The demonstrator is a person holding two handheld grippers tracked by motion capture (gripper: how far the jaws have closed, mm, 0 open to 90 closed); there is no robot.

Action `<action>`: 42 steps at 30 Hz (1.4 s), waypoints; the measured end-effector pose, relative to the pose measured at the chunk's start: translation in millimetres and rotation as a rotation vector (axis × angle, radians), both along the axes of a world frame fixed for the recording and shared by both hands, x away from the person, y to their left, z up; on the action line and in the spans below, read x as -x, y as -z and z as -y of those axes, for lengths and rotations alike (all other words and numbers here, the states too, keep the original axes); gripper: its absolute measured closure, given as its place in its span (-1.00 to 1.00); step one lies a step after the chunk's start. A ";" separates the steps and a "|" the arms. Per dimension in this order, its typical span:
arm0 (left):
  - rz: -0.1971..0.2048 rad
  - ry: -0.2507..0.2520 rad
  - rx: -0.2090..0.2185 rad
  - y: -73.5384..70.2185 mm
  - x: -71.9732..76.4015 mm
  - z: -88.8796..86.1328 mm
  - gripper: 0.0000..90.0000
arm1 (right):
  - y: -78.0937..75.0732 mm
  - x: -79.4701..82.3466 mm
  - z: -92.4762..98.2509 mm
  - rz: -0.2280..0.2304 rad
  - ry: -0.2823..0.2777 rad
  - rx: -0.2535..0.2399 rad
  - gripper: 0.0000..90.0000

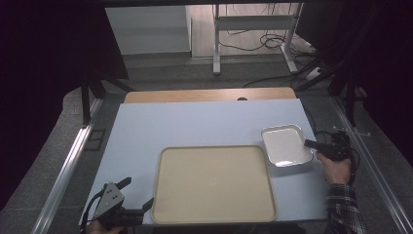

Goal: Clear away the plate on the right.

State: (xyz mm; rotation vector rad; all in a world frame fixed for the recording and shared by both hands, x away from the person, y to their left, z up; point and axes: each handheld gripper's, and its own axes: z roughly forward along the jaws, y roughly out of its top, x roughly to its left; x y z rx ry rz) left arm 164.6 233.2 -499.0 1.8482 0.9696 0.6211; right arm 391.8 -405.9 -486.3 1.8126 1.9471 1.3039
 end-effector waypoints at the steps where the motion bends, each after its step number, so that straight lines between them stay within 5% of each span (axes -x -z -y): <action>1: 0.000 0.000 0.000 0.0 0.0 0.0 -0.96 | 0.0 0.0 0.0 0.000 0.000 0.000 0.98; 21: -0.001 -0.001 -0.001 -0.1 -0.3 0.2 -0.96 | -1.1 23.7 -27.0 0.005 -0.059 -0.029 0.98; 42: 0.000 0.000 -0.006 -0.1 -0.6 1.0 -0.96 | 1.3 44.3 -72.1 -0.017 -0.182 -0.052 0.98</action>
